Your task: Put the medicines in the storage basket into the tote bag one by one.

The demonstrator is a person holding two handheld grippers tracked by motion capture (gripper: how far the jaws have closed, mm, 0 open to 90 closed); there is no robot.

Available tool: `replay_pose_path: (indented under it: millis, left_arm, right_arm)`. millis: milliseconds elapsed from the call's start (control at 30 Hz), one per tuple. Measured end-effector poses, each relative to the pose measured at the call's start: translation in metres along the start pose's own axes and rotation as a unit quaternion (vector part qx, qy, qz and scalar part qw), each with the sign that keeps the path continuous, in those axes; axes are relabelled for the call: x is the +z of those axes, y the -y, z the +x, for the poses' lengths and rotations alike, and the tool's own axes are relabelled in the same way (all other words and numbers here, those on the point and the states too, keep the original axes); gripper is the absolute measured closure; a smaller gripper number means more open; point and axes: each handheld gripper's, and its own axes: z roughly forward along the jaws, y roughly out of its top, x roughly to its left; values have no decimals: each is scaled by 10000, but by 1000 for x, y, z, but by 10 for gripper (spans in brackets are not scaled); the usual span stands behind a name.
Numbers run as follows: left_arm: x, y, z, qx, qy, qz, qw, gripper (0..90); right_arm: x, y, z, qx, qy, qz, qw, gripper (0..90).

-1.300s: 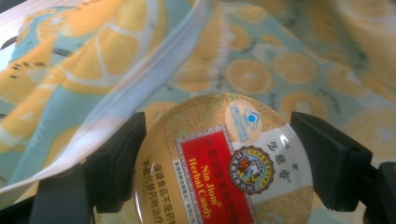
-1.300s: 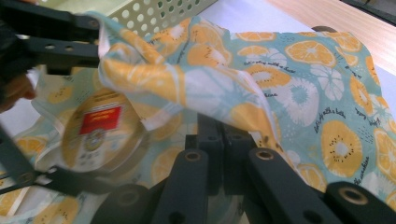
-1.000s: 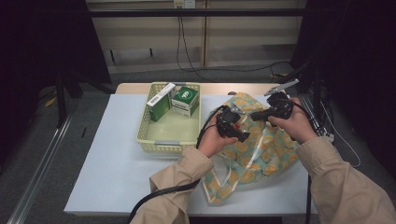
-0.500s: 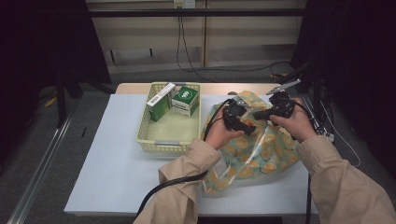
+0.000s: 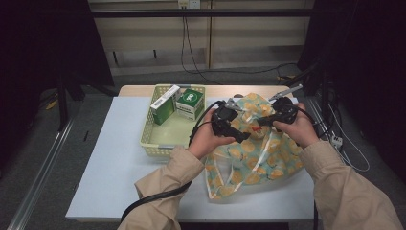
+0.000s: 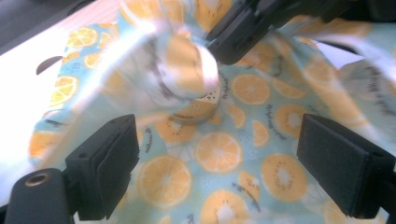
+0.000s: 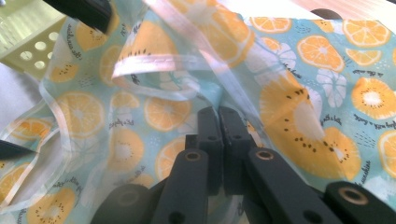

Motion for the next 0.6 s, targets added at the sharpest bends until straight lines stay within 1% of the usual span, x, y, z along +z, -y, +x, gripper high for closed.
replay_pose_path:
  millis: [33,67,100,133,267,400,567,600]
  left_arm:
    - [-5,1,0,8,-6,-47,10000,126]
    - [-10,1,2,70,-30,-6,10000,123]
    - [-14,2,3,77,-38,-42,10000,123]
    - [-18,3,6,53,-47,-47,10000,120]
    - [-36,9,20,-97,-196,-124,9997,107]
    - [-48,17,35,-162,-358,-69,9992,105]
    - [-60,29,55,-305,-611,-74,9976,100]
    - [-61,31,60,-370,-688,-85,9969,99]
  right_arm:
    - [0,0,1,-14,3,-4,10000,890]
    - [1,-1,2,-42,-6,14,10000,890]
    - [1,-1,2,-42,-6,14,10000,890]
    - [1,-1,3,-47,0,19,10000,890]
    - [1,-2,4,-45,6,26,10000,890]
    - [-1,-1,3,-29,17,13,10000,890]
    - [-2,-1,2,-1,28,12,10000,890]
    - [-2,-1,1,3,26,-1,10000,890]
